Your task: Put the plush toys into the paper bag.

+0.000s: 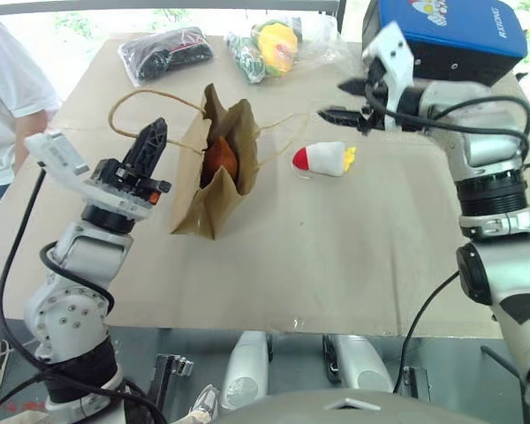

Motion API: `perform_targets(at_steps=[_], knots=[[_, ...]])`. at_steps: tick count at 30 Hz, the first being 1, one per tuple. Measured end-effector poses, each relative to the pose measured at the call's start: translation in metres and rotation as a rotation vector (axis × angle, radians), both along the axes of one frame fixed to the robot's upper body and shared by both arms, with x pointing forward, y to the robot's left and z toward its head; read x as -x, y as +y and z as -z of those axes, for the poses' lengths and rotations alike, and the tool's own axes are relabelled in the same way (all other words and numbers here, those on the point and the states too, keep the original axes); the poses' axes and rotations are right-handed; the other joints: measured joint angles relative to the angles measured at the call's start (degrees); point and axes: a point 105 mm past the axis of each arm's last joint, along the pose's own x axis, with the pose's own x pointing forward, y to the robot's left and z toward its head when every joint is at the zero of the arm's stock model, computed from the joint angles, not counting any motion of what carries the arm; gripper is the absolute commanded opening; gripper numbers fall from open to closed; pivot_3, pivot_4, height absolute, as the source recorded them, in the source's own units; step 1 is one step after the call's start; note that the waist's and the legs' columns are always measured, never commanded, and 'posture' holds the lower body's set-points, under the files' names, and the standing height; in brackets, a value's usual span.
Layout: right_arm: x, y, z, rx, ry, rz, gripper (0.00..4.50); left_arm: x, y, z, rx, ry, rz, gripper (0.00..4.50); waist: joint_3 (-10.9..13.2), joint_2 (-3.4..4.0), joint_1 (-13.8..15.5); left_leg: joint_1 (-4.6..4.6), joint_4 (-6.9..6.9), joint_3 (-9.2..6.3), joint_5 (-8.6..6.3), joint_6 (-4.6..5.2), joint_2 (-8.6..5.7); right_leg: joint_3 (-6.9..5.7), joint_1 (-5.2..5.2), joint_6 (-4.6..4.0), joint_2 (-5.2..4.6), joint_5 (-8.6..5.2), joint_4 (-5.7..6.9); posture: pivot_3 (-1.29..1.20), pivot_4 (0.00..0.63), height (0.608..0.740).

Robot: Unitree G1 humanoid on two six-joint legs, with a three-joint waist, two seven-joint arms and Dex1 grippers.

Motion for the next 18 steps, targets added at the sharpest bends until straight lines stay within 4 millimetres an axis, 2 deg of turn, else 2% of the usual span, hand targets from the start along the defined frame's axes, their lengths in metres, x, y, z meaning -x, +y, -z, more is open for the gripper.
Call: perform_targets(at_steps=[2,5,7,8,11,13,16,18], knots=[[-0.011,0.004,0.042,0.084,0.075,0.036,3.33,0.001,0.003,-0.003,-0.006,-0.008,-0.007,0.00,-0.01,-0.01,-0.26,0.04,-0.01,0.00,0.00,0.00,0.04,0.01,-0.01,0.00,0.05,0.00,0.04,0.00,0.150,0.740],[-0.015,0.016,0.091,0.185,0.141,0.042,2.57,0.001,0.002,-0.004,-0.008,-0.011,-0.008,0.00,0.01,0.01,-0.24,-0.01,0.00,0.00,0.01,-0.01,0.03,0.00,-0.04,0.00,0.04,0.00,0.05,0.00,0.150,0.740],[-0.021,0.015,0.089,0.207,0.096,0.052,1.72,0.001,0.002,-0.005,-0.009,-0.013,-0.010,0.00,-0.01,-0.02,-0.17,0.00,0.04,0.04,0.01,-0.02,0.02,0.03,-0.01,0.01,0.01,0.01,0.05,0.00,0.150,0.740],[-0.024,0.014,0.087,0.220,0.074,0.054,1.15,0.001,0.002,-0.006,-0.010,-0.015,-0.009,0.00,-0.04,-0.06,-0.10,0.03,0.06,0.04,0.01,-0.02,0.02,0.02,0.02,0.01,0.01,0.01,0.05,0.00,0.150,0.740],[-0.025,0.013,0.085,0.214,0.031,0.044,0.02,0.001,0.001,-0.007,-0.014,-0.020,-0.007,0.00,-0.04,-0.06,0.19,0.06,0.06,0.01,0.01,-0.02,0.02,0.01,0.03,0.01,0.02,0.01,0.13,0.00,0.150,0.740],[-0.025,0.009,0.083,0.206,0.009,0.045,0.02,0.001,0.000,-0.007,-0.014,-0.021,-0.004,0.00,-0.04,-0.06,0.33,0.04,0.07,-0.02,0.01,-0.02,0.02,-0.01,0.03,0.01,0.02,0.01,0.14,0.00,0.150,0.740],[-0.021,-0.015,0.074,0.185,-0.056,0.079,0.02,0.001,-0.002,-0.008,-0.016,-0.022,0.007,0.00,-0.01,-0.02,1.08,-0.09,0.09,-0.08,0.01,-0.02,-0.03,-0.10,0.00,0.01,-0.06,0.00,0.06,0.00,0.150,0.740],[-0.016,-0.030,0.056,0.172,-0.135,0.112,0.02,0.000,-0.005,-0.009,-0.017,-0.025,0.018,0.00,0.03,0.06,1.23,-0.12,0.09,-0.05,0.01,-0.02,-0.03,-0.08,-0.02,0.01,-0.07,0.00,0.03,0.00,0.150,0.740]])
